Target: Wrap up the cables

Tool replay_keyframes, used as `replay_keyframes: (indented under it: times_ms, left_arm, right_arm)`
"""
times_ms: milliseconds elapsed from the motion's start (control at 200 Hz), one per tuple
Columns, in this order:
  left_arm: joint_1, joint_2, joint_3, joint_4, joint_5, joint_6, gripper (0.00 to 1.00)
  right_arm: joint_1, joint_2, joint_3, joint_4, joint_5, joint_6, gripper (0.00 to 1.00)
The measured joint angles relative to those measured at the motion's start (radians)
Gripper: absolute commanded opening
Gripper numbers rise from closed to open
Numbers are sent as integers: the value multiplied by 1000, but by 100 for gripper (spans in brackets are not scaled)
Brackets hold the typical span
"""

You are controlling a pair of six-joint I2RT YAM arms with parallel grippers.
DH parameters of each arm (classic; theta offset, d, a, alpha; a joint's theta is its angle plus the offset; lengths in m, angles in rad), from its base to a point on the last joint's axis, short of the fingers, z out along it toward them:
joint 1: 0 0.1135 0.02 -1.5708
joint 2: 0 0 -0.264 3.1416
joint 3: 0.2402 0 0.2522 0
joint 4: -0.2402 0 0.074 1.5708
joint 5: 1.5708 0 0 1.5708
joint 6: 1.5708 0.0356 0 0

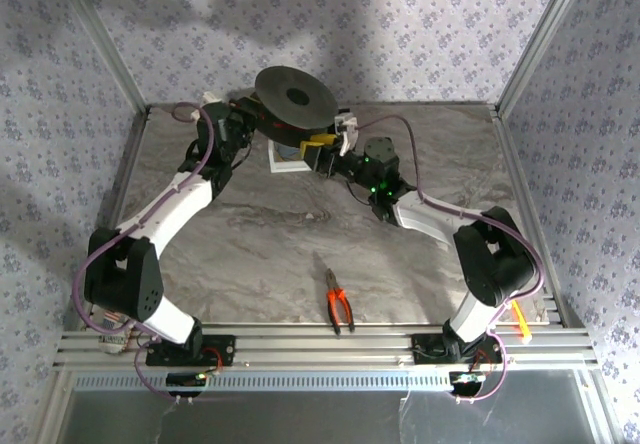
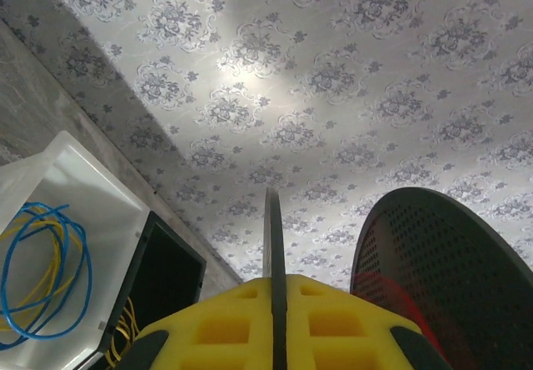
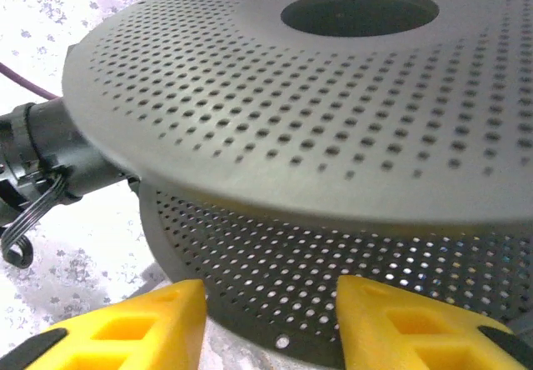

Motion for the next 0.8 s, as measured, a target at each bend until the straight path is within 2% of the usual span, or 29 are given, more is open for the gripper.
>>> replay_keyframes:
  times_ms: [160, 280, 330, 395, 410, 540, 799]
  left_arm:
    - [7, 0, 0, 3, 2, -5, 0]
    - [19, 0, 0, 4, 17, 0, 0]
    - [25, 0, 1, 3, 27, 13, 0]
    - [32, 0, 3, 2, 45, 36, 0]
    - [34, 0, 3, 2, 50, 41, 0]
    - [52, 0, 19, 0, 142, 126, 0]
    - [69, 4, 83, 10, 455, 323, 0]
  right_arm:
    - [-17, -51, -49, -3, -33, 5, 57]
    - [-45, -113, -99, -29, -60, 4, 67]
    - [-62, -146, -119, -55, -75, 4, 74]
    - [-85, -193, -134, -108, -101, -3, 97]
    - [-89, -204, -137, -120, -108, -10, 100]
    - [-140, -313, -154, -238, -164, -20, 100]
    - [-332, -480, -180, -386, -286, 2, 100]
